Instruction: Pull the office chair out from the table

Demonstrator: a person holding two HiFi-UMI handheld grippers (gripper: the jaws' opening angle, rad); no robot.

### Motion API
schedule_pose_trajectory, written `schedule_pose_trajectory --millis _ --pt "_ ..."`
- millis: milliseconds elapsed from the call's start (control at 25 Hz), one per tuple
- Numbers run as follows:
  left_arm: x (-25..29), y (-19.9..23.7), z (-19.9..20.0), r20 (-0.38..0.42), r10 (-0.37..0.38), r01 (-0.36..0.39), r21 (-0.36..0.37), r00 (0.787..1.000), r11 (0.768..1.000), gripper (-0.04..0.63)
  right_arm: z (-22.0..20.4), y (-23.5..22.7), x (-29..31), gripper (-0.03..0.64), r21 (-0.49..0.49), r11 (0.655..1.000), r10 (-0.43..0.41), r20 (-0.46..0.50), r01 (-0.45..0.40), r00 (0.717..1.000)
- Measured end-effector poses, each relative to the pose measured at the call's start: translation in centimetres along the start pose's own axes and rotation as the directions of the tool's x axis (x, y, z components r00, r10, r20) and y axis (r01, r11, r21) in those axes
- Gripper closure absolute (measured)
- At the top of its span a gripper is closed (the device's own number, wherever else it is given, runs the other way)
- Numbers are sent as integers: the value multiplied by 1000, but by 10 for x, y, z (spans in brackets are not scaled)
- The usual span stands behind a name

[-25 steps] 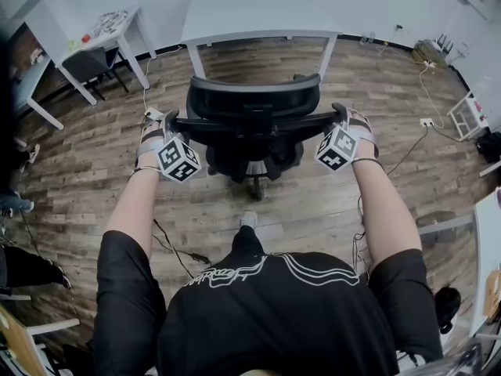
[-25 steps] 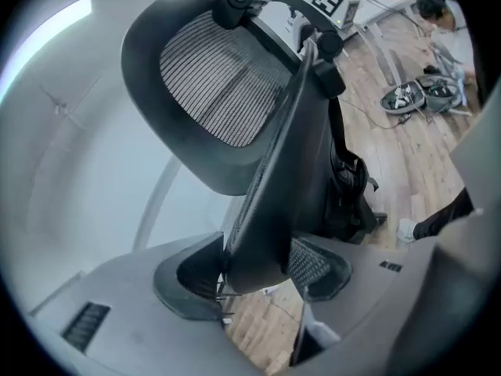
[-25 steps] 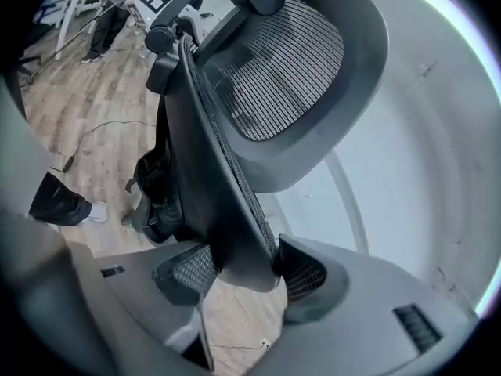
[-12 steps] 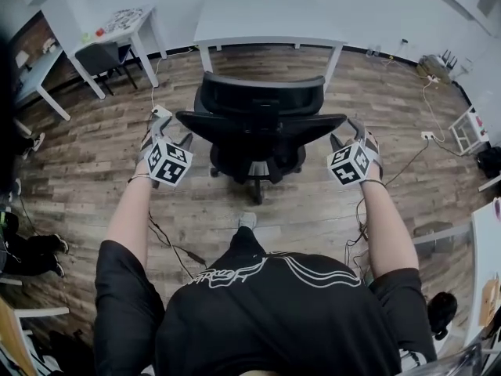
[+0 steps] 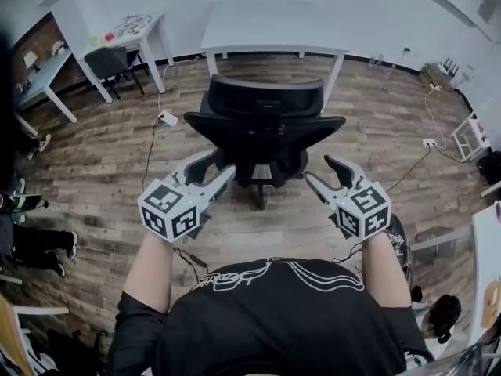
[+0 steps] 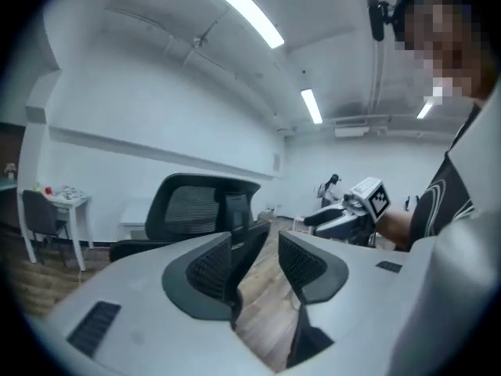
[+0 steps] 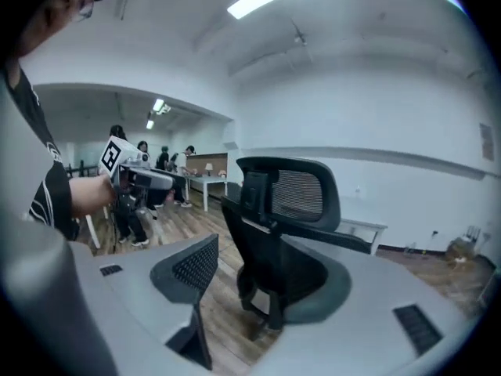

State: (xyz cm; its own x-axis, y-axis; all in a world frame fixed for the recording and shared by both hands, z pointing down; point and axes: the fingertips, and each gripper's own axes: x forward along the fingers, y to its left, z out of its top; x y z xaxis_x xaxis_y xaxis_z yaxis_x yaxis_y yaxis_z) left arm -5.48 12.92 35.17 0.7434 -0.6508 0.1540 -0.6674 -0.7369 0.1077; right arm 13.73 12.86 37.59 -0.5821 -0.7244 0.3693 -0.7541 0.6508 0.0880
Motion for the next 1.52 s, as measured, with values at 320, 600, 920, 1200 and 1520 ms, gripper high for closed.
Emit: schedule_pose_trajectory --millis 320,600,920,1200,1520 --pt "-65 -85 25 198 -167 224 -314 966 923 574 33 119 -39 521 90 966 225 174 -243 959" --pt "-140 -120 -2 113 -193 216 -242 975 946 589 43 215 -65 575 133 936 284 257 -325 924" --pt "-192 -155 -35 86 -253 266 -230 964 936 589 29 281 -93 578 188 931 252 291 -314 923" --pt "-211 -173 -45 71 -282 290 -196 957 937 589 25 306 -113 580 186 943 216 291 -277 932" --pt "-215 -178 -53 76 -296 306 -228 952 924 589 10 311 -116 580 229 943 185 248 -243 951"
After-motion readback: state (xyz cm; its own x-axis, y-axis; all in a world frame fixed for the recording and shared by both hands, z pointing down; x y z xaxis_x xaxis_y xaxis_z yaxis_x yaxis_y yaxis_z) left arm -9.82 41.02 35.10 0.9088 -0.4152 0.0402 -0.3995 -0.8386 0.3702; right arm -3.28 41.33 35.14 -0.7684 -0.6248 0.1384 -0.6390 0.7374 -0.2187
